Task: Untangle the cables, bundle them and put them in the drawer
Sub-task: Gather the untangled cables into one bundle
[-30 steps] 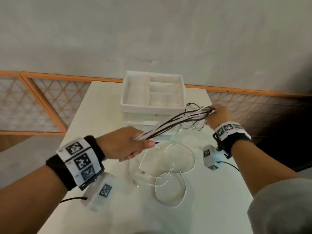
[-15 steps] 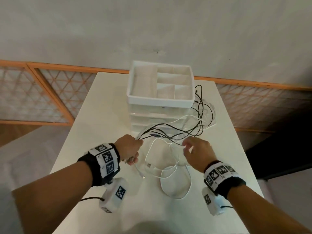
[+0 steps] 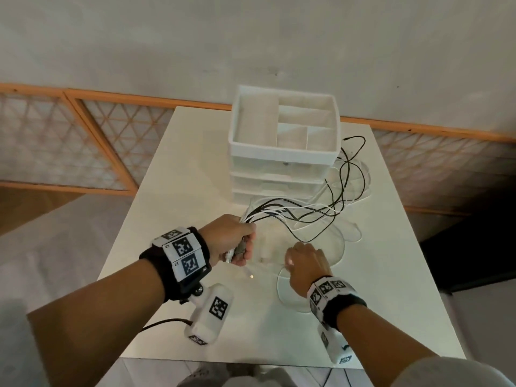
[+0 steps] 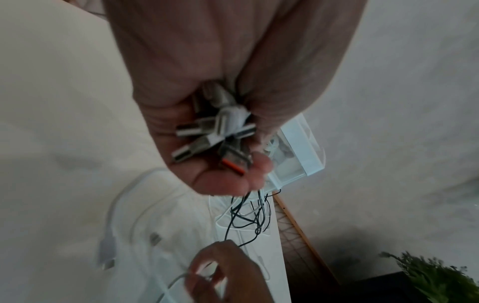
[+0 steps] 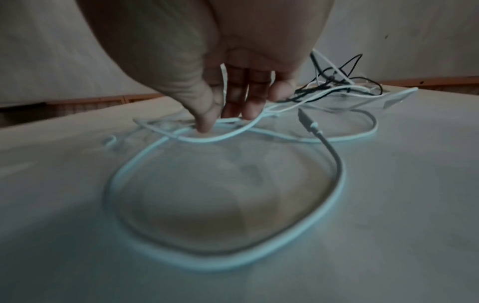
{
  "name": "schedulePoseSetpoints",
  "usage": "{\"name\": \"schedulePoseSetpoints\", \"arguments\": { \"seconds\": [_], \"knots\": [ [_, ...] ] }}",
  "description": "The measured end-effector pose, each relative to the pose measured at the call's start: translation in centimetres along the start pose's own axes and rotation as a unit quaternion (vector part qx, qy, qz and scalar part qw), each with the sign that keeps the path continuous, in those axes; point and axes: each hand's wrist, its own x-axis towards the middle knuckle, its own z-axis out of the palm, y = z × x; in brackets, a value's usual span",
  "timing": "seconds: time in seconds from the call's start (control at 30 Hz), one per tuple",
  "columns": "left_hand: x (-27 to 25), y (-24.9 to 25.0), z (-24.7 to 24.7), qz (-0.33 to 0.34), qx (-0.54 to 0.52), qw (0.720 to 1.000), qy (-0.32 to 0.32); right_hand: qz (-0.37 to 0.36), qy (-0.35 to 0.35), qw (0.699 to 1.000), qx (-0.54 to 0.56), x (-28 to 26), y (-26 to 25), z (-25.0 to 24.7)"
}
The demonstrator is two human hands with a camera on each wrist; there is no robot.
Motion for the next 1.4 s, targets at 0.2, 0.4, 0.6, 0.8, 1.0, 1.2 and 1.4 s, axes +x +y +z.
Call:
{"name": "schedulePoseSetpoints", "arguments": {
  "seconds": [0.2, 0.4, 0.6, 0.8, 1.0, 1.2, 1.4],
  "knots": [
    [-0.1, -0.4, -2.0, -0.002, -0.032, 0.999, 0.031, 0.051, 0.237, 0.936, 0.257, -0.1, 2.5, -8.2],
    [-0.1, 0.1, -1.9, 0.025, -0.055, 0.997, 0.043, -0.007, 0.312, 0.889, 0.335, -1.6, 2.2, -12.7],
    [-0.9, 2.7, -1.4, 0.126, -0.051, 0.990, 0.030, -0.135, 0.264, 0.903, 0.310, -2.2, 1.0, -13.8],
    [-2.5, 4.3, 1.2, 0.220, 0.083, 0.972, -0.027, -0.212, 0.223, 0.909, 0.280, -2.4, -3.5, -14.5],
    [-2.7, 4.7, -1.0, 0.213, 0.022, 0.977, -0.018, -0.020, 0.218, 0.927, 0.304, -1.0, 2.1, -13.6],
    [-2.9, 5.1, -3.5, 0.234, -0.080, 0.969, -0.018, 0.226, 0.067, 0.952, 0.197, -1.8, 9.4, -6.3],
    [-0.8, 3.5, -3.3, 0.151, -0.040, 0.985, 0.075, 0.221, 0.270, 0.865, 0.362, -1.4, 10.1, -11.3]
  ]
}}
